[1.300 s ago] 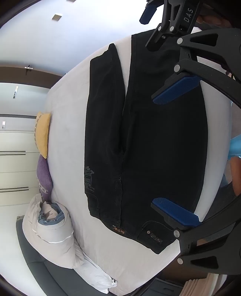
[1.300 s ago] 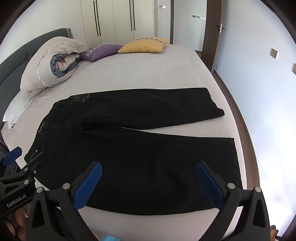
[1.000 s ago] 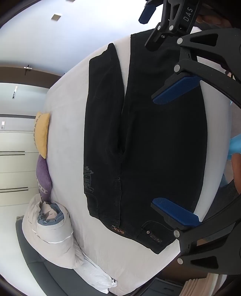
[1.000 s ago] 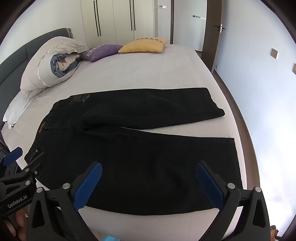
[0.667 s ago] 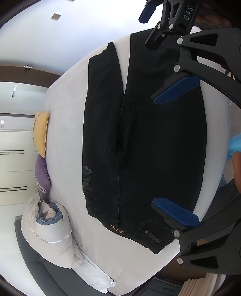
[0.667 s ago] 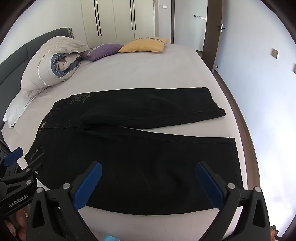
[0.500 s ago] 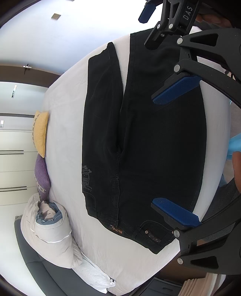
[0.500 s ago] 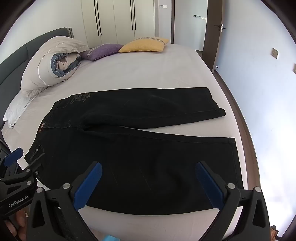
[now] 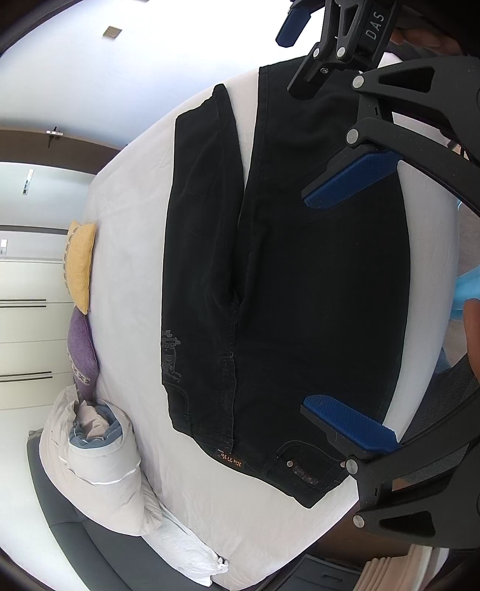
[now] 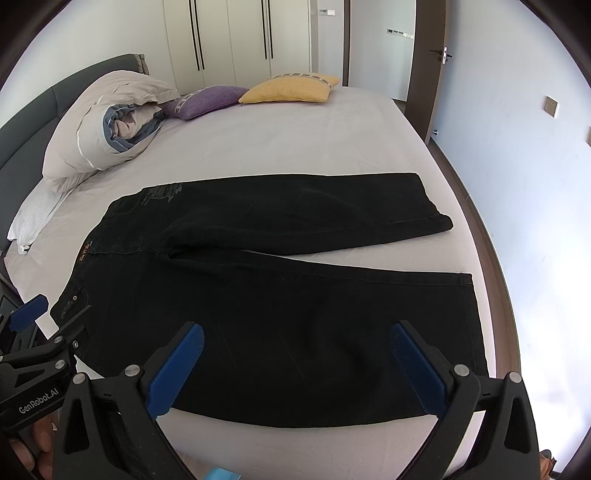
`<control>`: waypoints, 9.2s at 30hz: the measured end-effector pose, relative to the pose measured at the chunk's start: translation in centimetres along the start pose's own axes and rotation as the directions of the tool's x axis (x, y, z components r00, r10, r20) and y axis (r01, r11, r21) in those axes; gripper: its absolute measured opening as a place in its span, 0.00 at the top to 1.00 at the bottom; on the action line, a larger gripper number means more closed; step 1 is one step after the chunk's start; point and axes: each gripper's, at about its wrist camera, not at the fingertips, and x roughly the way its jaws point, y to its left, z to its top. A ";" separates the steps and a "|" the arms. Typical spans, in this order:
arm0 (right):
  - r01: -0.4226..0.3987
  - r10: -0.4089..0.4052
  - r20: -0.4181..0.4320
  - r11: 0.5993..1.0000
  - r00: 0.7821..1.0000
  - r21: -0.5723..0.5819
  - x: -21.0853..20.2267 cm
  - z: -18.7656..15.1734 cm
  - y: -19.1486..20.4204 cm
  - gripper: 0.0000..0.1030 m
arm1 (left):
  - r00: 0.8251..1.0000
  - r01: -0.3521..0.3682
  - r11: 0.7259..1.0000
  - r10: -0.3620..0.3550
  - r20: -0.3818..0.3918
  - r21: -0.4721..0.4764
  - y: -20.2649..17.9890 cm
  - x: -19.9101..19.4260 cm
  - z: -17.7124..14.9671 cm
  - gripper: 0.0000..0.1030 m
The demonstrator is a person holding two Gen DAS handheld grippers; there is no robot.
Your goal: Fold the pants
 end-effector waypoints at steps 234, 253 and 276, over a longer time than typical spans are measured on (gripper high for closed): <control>-0.009 0.207 -0.055 -0.217 0.977 -0.976 12.0 -14.5 23.4 0.93 | 0.942 0.073 0.581 0.226 -0.247 0.811 23.2 14.6 -5.1 0.93; -0.349 0.332 -0.146 0.713 0.932 -0.608 7.8 -6.5 10.9 0.41 | 0.957 0.179 0.908 -0.071 -0.282 0.379 11.8 22.5 4.8 0.93; -0.558 0.581 0.212 0.516 0.786 0.650 23.8 5.8 -17.9 0.39 | 0.698 0.569 0.663 -0.702 -0.140 -0.486 20.9 27.9 5.2 0.93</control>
